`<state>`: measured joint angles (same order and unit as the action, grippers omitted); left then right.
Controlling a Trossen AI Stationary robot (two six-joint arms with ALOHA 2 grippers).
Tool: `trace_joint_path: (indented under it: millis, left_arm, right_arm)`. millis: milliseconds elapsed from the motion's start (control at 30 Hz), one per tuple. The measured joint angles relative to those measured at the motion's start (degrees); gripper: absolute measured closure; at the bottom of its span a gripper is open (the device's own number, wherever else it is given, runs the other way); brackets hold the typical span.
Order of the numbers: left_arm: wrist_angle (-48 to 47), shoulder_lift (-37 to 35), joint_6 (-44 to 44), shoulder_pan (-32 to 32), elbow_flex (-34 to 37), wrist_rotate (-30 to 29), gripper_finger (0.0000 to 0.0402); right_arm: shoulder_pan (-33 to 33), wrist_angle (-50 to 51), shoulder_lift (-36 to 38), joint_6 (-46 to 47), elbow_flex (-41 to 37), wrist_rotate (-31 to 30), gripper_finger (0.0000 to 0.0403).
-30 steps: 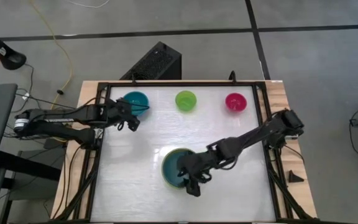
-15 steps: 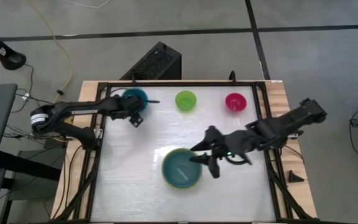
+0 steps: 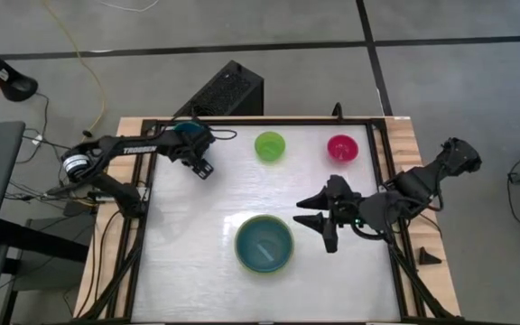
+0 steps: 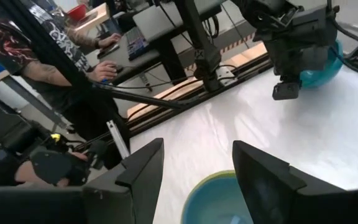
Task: Nest bowls inside each other
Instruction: Stack the dark blue bowl on top of the blue bowl
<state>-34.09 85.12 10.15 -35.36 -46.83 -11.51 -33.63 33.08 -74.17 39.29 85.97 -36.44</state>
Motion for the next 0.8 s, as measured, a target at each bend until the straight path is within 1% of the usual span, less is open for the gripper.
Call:
trace_joint_path:
  millis: [167,200,433,667,800]
  left_arm:
    - [-0.17,-0.04,-0.07,-0.13,-1.58,4.21,0.0370]
    - [-0.06,-0.05,0.19,-0.13,-1.84,4.72,0.0384]
    - [-2.62,-0.73,2.54,0.07,-2.64,7.80,0.0400]
    - [-2.46,-3.61,4.67,1.26,-2.64,5.22,0.0401]
    - [-2.43,-5.11,4.06,1.62,-2.64,5.73,0.0401]
  right_arm:
    - [0.44,0.04,-0.02,-0.67,0.00,-0.05,0.0178]
    - [0.44,0.02,-0.02,-0.73,0.00,-0.05,0.0178]
    - [-0.59,-0.03,-0.02,-0.75,0.00,0.00,0.0178]
    - [-2.09,0.03,-0.02,-0.76,0.00,0.03,0.0178]
    - [-2.39,0.06,-0.04,-0.84,0.00,0.02,0.0178]
